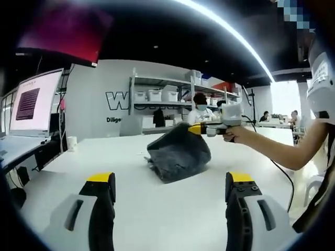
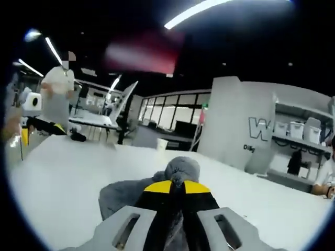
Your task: Open the folded towel by lifting each exposed corner and separating the folded layers until the towel lies flat within the target outline without major curled edges
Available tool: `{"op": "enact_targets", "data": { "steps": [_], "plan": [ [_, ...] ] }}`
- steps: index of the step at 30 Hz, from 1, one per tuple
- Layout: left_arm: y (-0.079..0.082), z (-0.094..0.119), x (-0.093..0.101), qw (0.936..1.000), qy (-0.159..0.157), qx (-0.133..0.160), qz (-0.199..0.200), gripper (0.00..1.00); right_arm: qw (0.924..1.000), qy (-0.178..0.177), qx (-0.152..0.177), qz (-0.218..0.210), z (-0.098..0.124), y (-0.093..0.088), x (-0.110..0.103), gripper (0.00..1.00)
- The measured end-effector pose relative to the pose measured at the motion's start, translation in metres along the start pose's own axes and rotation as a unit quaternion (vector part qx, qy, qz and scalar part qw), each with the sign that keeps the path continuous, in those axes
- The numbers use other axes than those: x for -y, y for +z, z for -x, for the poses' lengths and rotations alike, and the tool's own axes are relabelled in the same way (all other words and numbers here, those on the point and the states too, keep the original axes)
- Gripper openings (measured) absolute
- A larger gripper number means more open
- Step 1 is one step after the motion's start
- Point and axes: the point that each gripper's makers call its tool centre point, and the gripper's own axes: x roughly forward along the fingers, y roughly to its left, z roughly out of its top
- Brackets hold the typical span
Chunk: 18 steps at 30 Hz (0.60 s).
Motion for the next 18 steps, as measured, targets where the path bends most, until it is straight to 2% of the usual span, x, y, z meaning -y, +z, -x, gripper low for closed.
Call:
{"op": "enact_targets", "data": {
  "steps": [5, 7, 10, 13, 17, 18],
  "plan": [
    [0.005, -0.005, 0.002, 1.0000, 0.000, 0.009, 0.002, 0.85, 0.9978, 0.046, 0.034, 0.035, 0.007, 0.021, -0.026, 0.00],
    [0.010, -0.007, 0.006, 0.9998, -0.008, 0.017, 0.006, 0.85, 0.9956, 0.059, 0.041, 0.059, 0.011, 0.027, -0.032, 0.00],
    [0.020, -0.008, 0.012, 0.9993, -0.016, 0.032, 0.010, 0.85, 0.9938, 0.069, 0.048, 0.073, 0.016, 0.031, -0.035, 0.00],
    [0.023, -0.010, 0.015, 0.9994, -0.018, 0.030, -0.002, 0.85, 0.9899, 0.089, 0.064, 0.090, 0.023, 0.038, -0.044, 0.00],
    [0.021, -0.011, 0.016, 0.9995, -0.017, 0.024, -0.008, 0.85, 0.9823, 0.115, 0.070, 0.130, 0.029, 0.041, -0.061, 0.00],
    [0.020, -0.012, 0.017, 0.9996, -0.019, 0.022, -0.008, 0.85, 0.9824, 0.118, 0.068, 0.127, 0.030, 0.040, -0.064, 0.00]
  ]
}}
